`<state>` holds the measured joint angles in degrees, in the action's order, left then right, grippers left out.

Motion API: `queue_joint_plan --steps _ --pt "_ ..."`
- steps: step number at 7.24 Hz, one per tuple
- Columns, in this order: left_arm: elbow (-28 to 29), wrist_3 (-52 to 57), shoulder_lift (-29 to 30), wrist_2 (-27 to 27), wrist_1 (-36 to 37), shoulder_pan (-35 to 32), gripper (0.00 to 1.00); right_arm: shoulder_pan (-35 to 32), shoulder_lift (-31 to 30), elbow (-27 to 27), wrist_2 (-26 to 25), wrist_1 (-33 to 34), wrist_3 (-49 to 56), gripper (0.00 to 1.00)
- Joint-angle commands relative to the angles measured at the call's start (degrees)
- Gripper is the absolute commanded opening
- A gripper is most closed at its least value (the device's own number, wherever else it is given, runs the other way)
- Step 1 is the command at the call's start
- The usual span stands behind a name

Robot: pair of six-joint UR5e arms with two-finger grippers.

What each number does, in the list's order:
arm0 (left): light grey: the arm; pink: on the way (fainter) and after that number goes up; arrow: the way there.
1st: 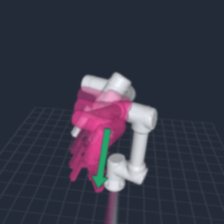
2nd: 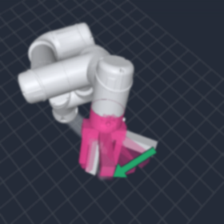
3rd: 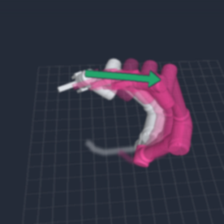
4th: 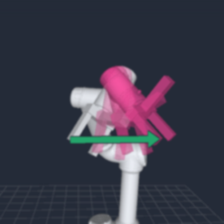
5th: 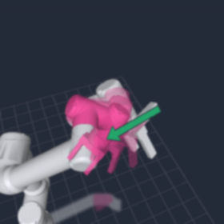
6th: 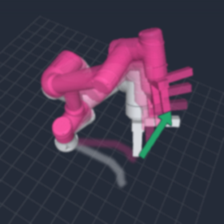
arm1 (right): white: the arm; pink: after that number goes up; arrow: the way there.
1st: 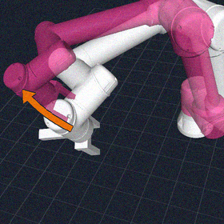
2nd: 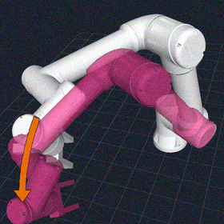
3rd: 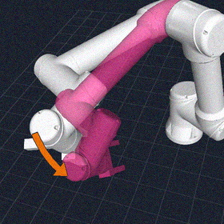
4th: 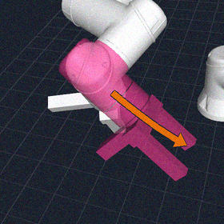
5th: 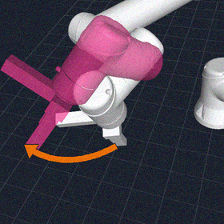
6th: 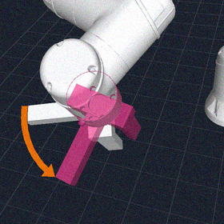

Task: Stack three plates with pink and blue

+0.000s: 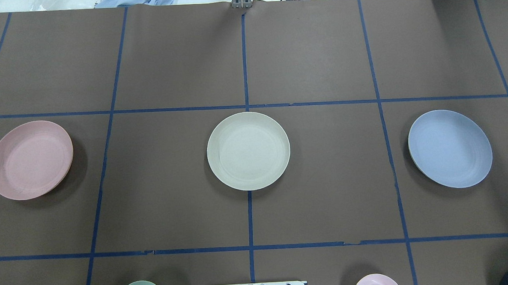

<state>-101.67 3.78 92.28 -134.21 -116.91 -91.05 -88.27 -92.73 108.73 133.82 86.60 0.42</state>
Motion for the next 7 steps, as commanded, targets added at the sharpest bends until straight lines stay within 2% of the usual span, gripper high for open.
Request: queue_joint_plan --steps 1,2,3,4,5,7 --pt "0.5 -7.36 -3.83 0.0 -7.25 6.11 1.0 0.2 -0.6 -1.23 0.91 -4.41 -4.62 1.0" --pt "2.68 -15.83 -4.65 0.0 -9.19 10.15 1.0 0.2 -0.61 -1.24 0.91 -4.42 -4.9 1.0" --pt "6.27 -24.18 -6.75 0.96 -18.43 14.11 1.0 0.2 -0.7 -1.24 0.91 -4.42 -4.82 1.0" --pt "14.48 -31.22 -8.07 5.4 -33.84 17.72 1.0 0.2 -0.7 -1.24 0.91 -4.51 -4.82 1.0" --pt "21.18 -39.91 -8.09 7.97 -45.31 21.67 0.98 0.2 -0.7 -1.16 1.0 -4.51 -4.82 1.0" --pt "26.33 -44.64 -8.09 14.47 -51.91 28.09 0.9 0.2 -0.7 -1.24 0.91 -5.2 -4.82 1.0"
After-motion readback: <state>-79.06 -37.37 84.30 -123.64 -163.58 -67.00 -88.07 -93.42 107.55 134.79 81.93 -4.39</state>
